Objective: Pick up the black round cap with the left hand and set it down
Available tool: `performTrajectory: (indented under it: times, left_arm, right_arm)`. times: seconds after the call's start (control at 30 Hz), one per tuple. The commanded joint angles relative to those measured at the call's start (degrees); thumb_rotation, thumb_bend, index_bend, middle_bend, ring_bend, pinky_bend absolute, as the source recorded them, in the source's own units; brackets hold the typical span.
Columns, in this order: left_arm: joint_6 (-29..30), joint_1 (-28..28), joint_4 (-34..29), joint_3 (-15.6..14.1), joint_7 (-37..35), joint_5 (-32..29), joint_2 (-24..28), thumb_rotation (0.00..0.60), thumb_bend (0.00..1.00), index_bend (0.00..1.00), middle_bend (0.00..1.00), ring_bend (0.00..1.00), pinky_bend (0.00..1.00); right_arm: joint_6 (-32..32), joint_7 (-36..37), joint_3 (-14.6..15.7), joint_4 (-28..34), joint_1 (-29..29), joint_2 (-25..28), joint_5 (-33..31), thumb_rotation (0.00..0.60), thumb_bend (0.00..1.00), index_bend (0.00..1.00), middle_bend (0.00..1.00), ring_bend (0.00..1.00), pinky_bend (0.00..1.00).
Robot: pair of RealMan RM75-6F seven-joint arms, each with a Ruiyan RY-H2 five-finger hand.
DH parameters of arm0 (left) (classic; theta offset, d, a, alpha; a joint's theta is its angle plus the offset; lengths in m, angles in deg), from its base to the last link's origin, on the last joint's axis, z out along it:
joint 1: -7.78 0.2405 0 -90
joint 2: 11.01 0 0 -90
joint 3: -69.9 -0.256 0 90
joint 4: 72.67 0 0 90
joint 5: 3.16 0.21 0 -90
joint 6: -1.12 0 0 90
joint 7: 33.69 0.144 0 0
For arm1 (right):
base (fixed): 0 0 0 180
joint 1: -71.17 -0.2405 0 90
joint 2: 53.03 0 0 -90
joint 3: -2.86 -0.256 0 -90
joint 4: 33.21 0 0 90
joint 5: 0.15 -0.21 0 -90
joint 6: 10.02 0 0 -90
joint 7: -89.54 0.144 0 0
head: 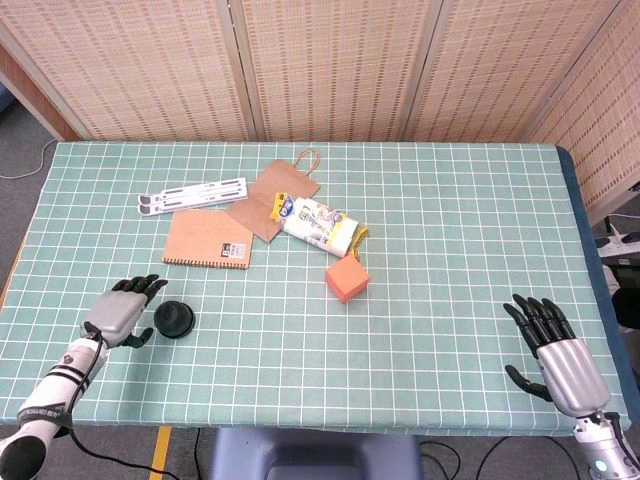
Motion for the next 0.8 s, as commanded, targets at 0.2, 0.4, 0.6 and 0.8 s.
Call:
performTrajectory:
  times: [0.2,0.4,0.6,0.8]
  left_arm:
    - [2.93,-9.99,-1.23,-4.00,8.74,-13.66,-4.64,0.600,0.41,0.00,0.00,0.00,0.12]
    - [2.33,-15.24,1.09,-5.43,10.63,-21.57,-7.22,0.600,0.39,0.00,0.00,0.00,0.12]
    - [1.84,-19.34,3.94,-7.24,12.33,-27.52,-9.65,0.600,0.39,0.00,0.00,0.00,0.11]
    - [4.47,-23.07,5.31,-9.63,15.98,-31.47,-13.06,0.600,0.39,0.00,0.00,0.00,0.12]
  right_arm:
    - [-2.04,2.92,-0.09,-1.36,-0.09,-0.85,1.78,0.600,0.19,0.00,0.00,0.00,0.00]
    - [-1.45,4.06,0.24,-1.70,-0.38,-0.64,1.79,0.600,0.19,0.00,0.00,0.00,0.00]
    - [-1.45,4.43,0.13,-1.60,-0.42,-0.32,1.42,0.600,0.19,0.00,0.00,0.00,0.00]
    - [-0.79,4.17,0.69,-1.22,-0.52,-0.13,1.71,0.600,0.19,0.00,0.00,0.00,0.00]
